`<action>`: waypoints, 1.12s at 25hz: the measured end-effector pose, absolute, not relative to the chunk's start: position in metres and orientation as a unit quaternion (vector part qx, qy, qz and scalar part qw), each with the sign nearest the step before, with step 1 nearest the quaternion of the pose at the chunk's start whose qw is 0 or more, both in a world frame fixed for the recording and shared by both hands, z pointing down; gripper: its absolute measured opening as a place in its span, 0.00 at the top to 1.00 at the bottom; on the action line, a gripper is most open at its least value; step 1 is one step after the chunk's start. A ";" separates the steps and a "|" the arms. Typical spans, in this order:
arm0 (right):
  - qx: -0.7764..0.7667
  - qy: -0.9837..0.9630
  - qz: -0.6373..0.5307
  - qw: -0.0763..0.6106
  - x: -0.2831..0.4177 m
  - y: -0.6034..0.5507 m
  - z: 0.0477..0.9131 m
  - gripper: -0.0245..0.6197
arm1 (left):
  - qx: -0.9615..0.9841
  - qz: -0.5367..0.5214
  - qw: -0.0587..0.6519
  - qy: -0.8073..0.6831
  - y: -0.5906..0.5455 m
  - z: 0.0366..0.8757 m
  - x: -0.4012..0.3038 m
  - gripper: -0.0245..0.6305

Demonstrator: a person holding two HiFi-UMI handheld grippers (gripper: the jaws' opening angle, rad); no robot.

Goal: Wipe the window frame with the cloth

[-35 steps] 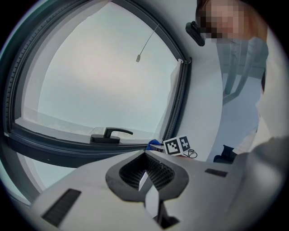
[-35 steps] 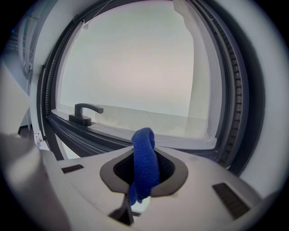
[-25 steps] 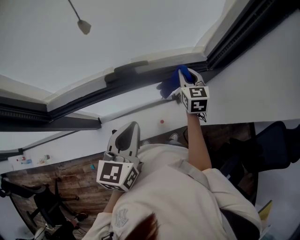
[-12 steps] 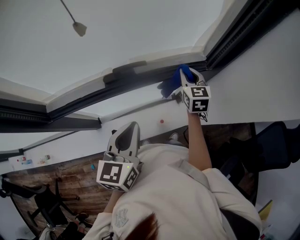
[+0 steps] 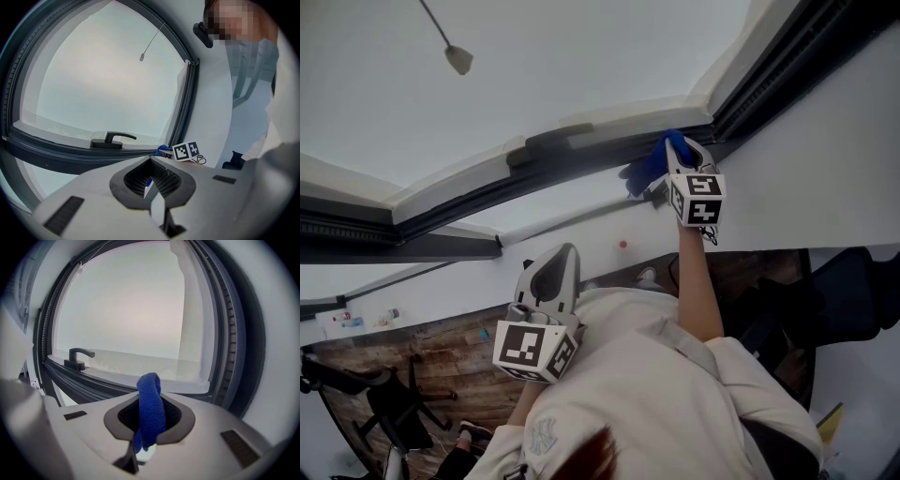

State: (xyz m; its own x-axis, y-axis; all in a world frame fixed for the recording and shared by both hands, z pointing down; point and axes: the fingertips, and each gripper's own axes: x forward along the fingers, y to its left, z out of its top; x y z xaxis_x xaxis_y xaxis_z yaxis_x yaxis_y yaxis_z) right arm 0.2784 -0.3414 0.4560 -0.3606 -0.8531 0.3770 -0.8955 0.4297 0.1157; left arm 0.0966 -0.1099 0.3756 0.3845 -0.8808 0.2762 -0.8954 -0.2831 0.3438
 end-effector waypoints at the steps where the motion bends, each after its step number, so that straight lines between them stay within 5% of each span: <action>1: 0.532 -0.822 0.055 0.194 0.280 -0.342 0.456 0.89 | 0.801 0.016 0.226 -0.555 -0.110 0.376 0.097 0.96; 28: 0.565 -0.801 0.068 0.186 0.312 -0.353 0.456 0.89 | 0.802 0.020 0.226 -0.553 -0.120 0.376 0.097 0.96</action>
